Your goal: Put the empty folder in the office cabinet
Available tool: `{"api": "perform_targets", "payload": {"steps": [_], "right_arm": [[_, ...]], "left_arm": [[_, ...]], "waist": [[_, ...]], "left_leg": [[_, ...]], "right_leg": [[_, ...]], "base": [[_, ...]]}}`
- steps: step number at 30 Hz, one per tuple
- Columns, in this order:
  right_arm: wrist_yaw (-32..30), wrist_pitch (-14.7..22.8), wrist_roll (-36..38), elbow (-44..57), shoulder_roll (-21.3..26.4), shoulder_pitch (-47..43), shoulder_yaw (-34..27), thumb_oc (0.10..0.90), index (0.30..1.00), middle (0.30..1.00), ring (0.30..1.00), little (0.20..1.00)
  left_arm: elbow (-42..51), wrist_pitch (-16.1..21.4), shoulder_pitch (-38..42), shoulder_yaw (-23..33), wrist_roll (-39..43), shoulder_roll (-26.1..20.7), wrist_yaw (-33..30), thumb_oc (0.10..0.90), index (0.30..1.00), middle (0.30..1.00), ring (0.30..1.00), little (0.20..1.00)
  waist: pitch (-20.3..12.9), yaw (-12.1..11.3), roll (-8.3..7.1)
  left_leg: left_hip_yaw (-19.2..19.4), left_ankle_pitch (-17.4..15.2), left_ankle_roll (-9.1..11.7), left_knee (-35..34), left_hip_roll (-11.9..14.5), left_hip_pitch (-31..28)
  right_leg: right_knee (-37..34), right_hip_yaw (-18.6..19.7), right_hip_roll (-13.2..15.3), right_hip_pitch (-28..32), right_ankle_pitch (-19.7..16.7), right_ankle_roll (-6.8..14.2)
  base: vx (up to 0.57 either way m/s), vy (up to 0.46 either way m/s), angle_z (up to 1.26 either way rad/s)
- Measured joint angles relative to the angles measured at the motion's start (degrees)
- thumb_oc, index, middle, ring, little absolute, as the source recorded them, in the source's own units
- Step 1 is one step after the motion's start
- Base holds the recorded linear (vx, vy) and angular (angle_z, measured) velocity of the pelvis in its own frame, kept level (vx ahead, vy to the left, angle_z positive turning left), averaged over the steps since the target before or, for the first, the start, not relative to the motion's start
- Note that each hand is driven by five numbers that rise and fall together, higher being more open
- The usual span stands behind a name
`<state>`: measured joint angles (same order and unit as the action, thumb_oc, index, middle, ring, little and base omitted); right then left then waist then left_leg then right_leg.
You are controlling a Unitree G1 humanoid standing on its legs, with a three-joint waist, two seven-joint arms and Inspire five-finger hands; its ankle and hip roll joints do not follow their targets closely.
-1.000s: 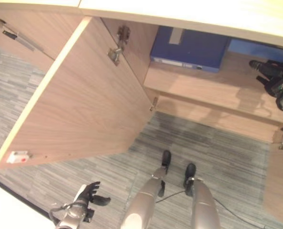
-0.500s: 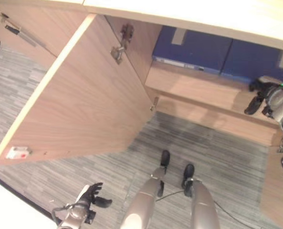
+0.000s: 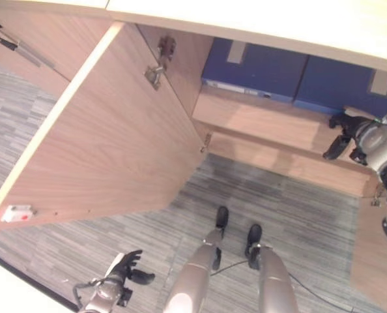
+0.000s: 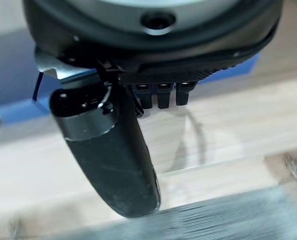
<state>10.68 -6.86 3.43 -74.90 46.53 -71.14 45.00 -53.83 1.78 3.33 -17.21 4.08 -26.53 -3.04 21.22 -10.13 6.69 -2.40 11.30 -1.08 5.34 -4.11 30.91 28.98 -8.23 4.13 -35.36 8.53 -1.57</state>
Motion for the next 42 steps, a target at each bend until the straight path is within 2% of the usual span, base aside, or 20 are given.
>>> {"api": "perform_targets", "payload": {"steps": [3,6,12,16,17,19,20,21,22,23,25,26,28,29,33,37,39,40,41,42], "right_arm": [[-2.5,0.1,1.8,-2.5,-1.7,0.1,-1.6,0.800,0.900,0.900,0.900,0.900],[-3.3,-0.4,0.3,-4.0,-3.8,1.5,-1.7,0.800,0.900,0.900,0.900,0.900],[-0.2,-2.1,-5.3,-4.2,-4.5,7.2,-1.5,0.800,0.900,0.900,0.900,0.900],[1.8,-2.4,-5.8,-4.0,-5.9,9.1,-1.6,0.800,0.900,0.900,0.900,0.900],[1.6,-2.0,-6.4,-3.8,-7.3,10.6,-2.1,0.800,0.900,0.900,0.900,0.900],[1.6,-2.4,-7.9,-3.5,-10.5,11.7,-1.9,0.800,0.900,0.900,0.900,0.900],[1.9,-2.9,-8.0,-3.4,-12.2,12.3,-1.2,0.800,0.900,0.900,0.900,0.900],[2.2,-2.7,-8.0,-1.6,-13.3,14.4,-1.1,0.800,0.900,0.900,0.900,0.900],[2.1,-2.7,-8.0,-0.9,-13.4,14.9,-1.4,0.800,0.900,0.900,0.900,0.900],[2.0,-2.6,-8.4,0.9,-13.6,15.7,-1.5,0.800,0.900,0.900,0.900,0.900],[1.4,-1.9,-9.9,2.4,-14.6,17.7,-3.4,0.800,0.900,0.900,0.900,0.900],[1.3,-0.9,-10.3,2.7,-14.8,19.8,-4.9,0.800,0.900,0.900,0.900,0.900],[1.1,-0.9,-10.4,2.6,-15.7,22.2,-6.3,0.800,0.900,0.900,0.900,0.900],[1.0,-1.0,-11.3,2.4,-17.1,25.2,-6.6,0.800,0.900,0.900,0.900,0.900],[1.6,-0.9,-12.5,5.1,-19.8,29.5,-5.0,0.800,0.900,0.900,0.900,0.900],[1.7,-0.6,-12.0,18.1,-20.5,37.3,-5.9,0.800,0.900,0.900,0.900,0.900],[1.5,0.8,-9.4,22.0,-20.4,40.0,-6.3,0.800,0.900,0.900,0.900,0.900],[1.3,0.9,-8.3,24.1,-20.3,41.9,-8.3,0.800,0.900,0.900,0.900,0.900],[0.4,1.4,-4.7,28.0,-20.3,46.3,-13.1,0.800,0.900,0.900,0.900,0.900],[-0.2,1.8,-3.5,28.0,-20.1,47.3,-13.5,0.800,0.900,0.900,0.900,0.900]], "left_arm": [[-0.1,-0.1,0.5,-0.3,0.0,0.5,0.0,0.800,0.900,0.900,0.900,0.900],[-0.2,-0.2,1.2,-0.5,0.0,0.7,-0.1,0.800,0.900,0.900,0.900,0.900],[0.4,-0.4,1.4,-0.6,0.0,0.7,0.1,0.800,0.900,0.900,0.900,0.900],[-2.4,-1.1,3.0,-0.5,-0.1,0.7,0.8,0.800,0.900,0.900,0.900,0.900],[-4.3,-1.4,3.9,-0.4,-0.5,0.6,0.9,0.800,0.900,0.900,0.900,0.900],[-6.9,-1.7,4.7,-0.3,-1.2,0.6,1.1,0.800,0.900,0.900,0.900,0.900],[-8.3,-1.8,4.8,-0.3,-2.0,0.6,1.2,0.800,0.900,0.900,0.900,0.900],[-9.8,-1.8,4.8,-0.6,-2.6,1.1,1.2,0.800,0.900,0.900,0.900,0.900],[-10.5,-1.7,4.8,-0.5,-2.7,1.6,1.2,0.800,0.900,0.900,0.900,0.900],[-10.8,-1.8,4.7,-0.2,-2.7,2.3,1.1,0.800,0.900,0.900,0.900,0.900],[-11.2,-2.1,4.3,0.0,-2.8,2.4,1.0,0.800,0.900,0.900,0.900,0.900],[-11.2,-2.3,4.9,0.0,-3.2,3.0,1.1,0.800,0.900,0.900,0.900,0.900],[-11.0,-2.6,4.4,-0.1,-4.1,3.5,1.1,0.800,0.900,0.900,0.900,0.900],[-10.9,-2.6,4.2,-0.4,-4.8,3.6,1.0,0.800,0.900,0.900,0.900,0.900],[-11.4,-3.1,3.3,-0.5,-5.0,3.7,0.6,0.800,0.900,0.900,0.900,0.900],[-14.0,-3.2,2.5,-0.4,-7.5,5.3,0.0,0.800,0.900,0.900,0.900,0.900],[-15.4,-3.3,1.8,-0.3,-9.1,5.3,0.1,0.800,0.900,0.900,0.900,0.900],[-15.8,-3.3,1.7,0.1,-9.6,5.3,0.1,0.800,0.900,0.900,0.900,0.900],[-16.0,-3.4,0.8,1.7,-11.1,5.2,-0.1,0.800,0.900,0.900,0.900,0.900],[-15.9,-3.4,0.3,1.9,-11.6,5.2,-0.1,0.800,0.900,0.900,0.900,0.900]], "waist": [[-0.1,-0.1,0.10],[-0.1,-0.5,0.11],[-1.2,-1.3,0.21],[-2.0,-0.9,-0.57],[-2.1,-0.7,-2.36],[-2.2,1.4,-5.48],[-2.4,2.3,-6.96],[-2.8,3.5,-8.41],[-2.8,4.2,-8.35],[-3.1,4.6,-8.26],[-4.6,5.1,-10.37],[-5.6,5.6,-11.31],[-7.1,5.9,-11.96],[-9.4,6.4,-12.56],[-10.8,7.1,-12.39],[-11.7,8.1,-11.56],[-11.9,9.4,-11.49],[-12.0,9.9,-11.71],[-12.4,9.8,-11.47],[-13.0,10.0,-11.57]], "left_leg": [[0.0,0.1,0.1,0.0,0.1,-0.1],[-0.8,0.6,0.8,-1.4,0.7,-1.9],[-3.7,0.9,1.4,-2.8,1.1,-6.1],[-4.2,0.8,2.5,-2.6,1.3,-8.2],[-2.7,-3.2,3.2,0.9,1.1,-7.6],[-2.4,-10.5,3.2,10.8,1.5,-7.6],[-2.8,-12.1,3.9,13.5,2.2,-9.2],[-3.7,-13.2,5.7,12.4,3.8,-15.2],[-4.4,-14.1,6.1,10.2,4.1,-17.9],[-4.3,-15.5,4.1,5.7,4.6,-21.4],[-3.3,-13.1,3.2,1.7,3.8,-22.6],[-2.7,-12.5,2.2,0.9,2.8,-22.9],[-2.7,-12.1,1.5,0.0,1.9,-23.4],[-2.2,-11.8,0.7,-0.2,0.6,-23.2],[-0.3,-11.5,-1.6,-0.1,-1.8,-24.2],[1.6,-12.9,-4.7,2.7,-3.1,-24.5],[3.0,-13.2,-5.2,2.8,-3.3,-25.4],[3.9,-13.1,-5.7,2.5,-3.4,-25.7],[5.6,-12.0,-7.0,0.9,-3.2,-26.3],[5.9,-11.6,-7.3,0.2,-2.9,-26.3]], "right_leg": [[-0.3,-0.1,-0.2,0.5,-0.3,-0.1],[-2.2,-0.9,-0.8,2.8,-1.1,-0.3],[-5.1,-3.9,-1.3,8.8,-1.1,-0.5],[-5.1,-4.8,-1.0,11.0,-1.8,-2.0],[-5.9,-4.7,0.1,11.8,-2.2,-2.9],[-7.9,-4.2,1.4,13.7,-3.6,-2.7],[-9.1,-3.8,1.7,14.9,-4.5,-2.6],[-12.2,-3.3,1.9,17.7,-6.0,-1.5],[-13.6,-3.1,1.6,19.0,-6.9,-1.0],[-15.8,-2.1,0.6,20.6,-8.7,-0.2],[-19.2,-1.1,1.0,21.2,-11.0,1.2],[-23.2,-0.6,1.7,22.7,-13.5,2.0],[-26.5,-0.7,2.5,24.4,-15.2,3.0],[-28.3,-0.3,3.5,24.7,-16.4,3.3],[-29.1,0.4,5.6,25.5,-19.3,5.2],[-28.8,2.0,6.4,25.6,-24.1,7.5],[-28.9,2.5,6.5,25.7,-26.6,9.6],[-28.8,2.4,6.5,25.5,-27.0,10.3],[-27.7,2.1,6.1,24.3,-22.5,11.2],[-26.4,2.0,5.6,23.5,-19.7,10.5]], "base": [[-0.01,-0.031,0.00],[0.01,-0.092,0.04],[-0.05,-0.075,0.22],[-0.10,0.042,0.07],[-0.12,0.080,0.01],[-0.10,0.084,0.09],[0.00,0.135,0.01],[-0.01,0.200,-0.01],[-0.03,0.213,-0.23],[-0.05,0.193,-0.33],[-0.07,0.209,-0.31],[-0.05,0.156,-0.07],[-0.10,0.193,-0.01],[-0.17,0.291,-0.01],[-0.13,0.225,-0.19],[-0.13,0.224,-0.37],[-0.11,0.164,-0.40],[-0.10,0.154,-0.40],[-0.09,0.127,-0.45],[-0.11,0.157,-0.53]]}}
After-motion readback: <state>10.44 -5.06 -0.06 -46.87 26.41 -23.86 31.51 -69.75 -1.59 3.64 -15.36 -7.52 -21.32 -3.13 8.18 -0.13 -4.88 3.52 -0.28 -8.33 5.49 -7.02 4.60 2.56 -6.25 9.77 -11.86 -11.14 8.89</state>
